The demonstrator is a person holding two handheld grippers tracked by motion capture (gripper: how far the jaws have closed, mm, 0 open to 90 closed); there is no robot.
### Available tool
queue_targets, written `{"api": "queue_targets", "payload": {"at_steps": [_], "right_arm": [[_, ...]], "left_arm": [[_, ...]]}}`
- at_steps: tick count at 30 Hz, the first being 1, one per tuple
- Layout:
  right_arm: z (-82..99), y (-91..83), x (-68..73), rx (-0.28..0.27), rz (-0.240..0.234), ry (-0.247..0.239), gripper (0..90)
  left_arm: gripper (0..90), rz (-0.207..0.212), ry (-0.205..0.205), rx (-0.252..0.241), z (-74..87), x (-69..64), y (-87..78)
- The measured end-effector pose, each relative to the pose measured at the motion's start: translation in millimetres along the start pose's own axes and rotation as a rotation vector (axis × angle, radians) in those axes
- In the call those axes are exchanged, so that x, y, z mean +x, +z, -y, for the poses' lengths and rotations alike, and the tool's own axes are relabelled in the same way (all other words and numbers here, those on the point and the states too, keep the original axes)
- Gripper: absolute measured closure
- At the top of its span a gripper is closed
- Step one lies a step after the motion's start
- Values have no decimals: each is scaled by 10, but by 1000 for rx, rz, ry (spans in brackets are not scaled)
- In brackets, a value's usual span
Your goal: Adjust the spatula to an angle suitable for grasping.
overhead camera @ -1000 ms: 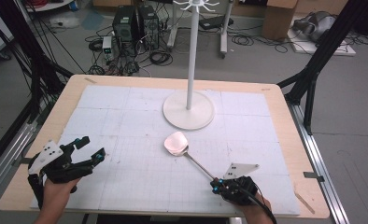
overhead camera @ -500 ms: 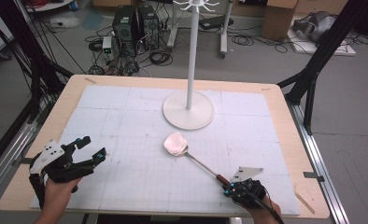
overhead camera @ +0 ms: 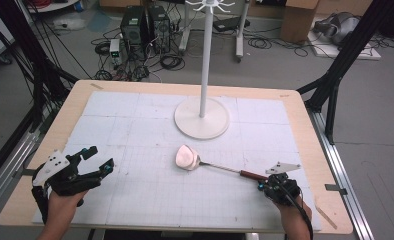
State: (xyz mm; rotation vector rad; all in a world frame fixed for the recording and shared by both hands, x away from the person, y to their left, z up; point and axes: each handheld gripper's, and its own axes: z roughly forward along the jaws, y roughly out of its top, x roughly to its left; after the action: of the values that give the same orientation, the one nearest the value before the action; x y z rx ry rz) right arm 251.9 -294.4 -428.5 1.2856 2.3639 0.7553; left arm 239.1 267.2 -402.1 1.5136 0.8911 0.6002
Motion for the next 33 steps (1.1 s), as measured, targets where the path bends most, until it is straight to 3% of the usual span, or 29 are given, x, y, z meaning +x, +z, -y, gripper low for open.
{"api": "queue_targets", "payload": {"at_steps": [14, 20, 22, 26, 29, 30, 33], "right_arm": [[-282, 243, -235, -5, 107, 92, 897], [-373, 337, -307, -18, 129, 127, 896], [-368, 333, -339, -35, 117, 145, 896], [-270, 219, -493, -104, 122, 217, 896], [-156, 127, -685, -151, 172, 284, 885], [-118, 101, -754, -177, 197, 328, 883], [-78, 106, -869, -187, 233, 368, 884]], "left_arm": [[227, 3, -6, -1, 6, 2, 7], [227, 3, -4, 3, 7, 12, 4], [227, 2, -6, 2, 8, 11, 7], [228, 0, -4, 5, 14, 15, -4], [228, -6, -7, 2, 14, 18, -7], [228, -7, -5, 4, 14, 20, -8], [228, -11, -7, 3, 14, 21, -7]]}}
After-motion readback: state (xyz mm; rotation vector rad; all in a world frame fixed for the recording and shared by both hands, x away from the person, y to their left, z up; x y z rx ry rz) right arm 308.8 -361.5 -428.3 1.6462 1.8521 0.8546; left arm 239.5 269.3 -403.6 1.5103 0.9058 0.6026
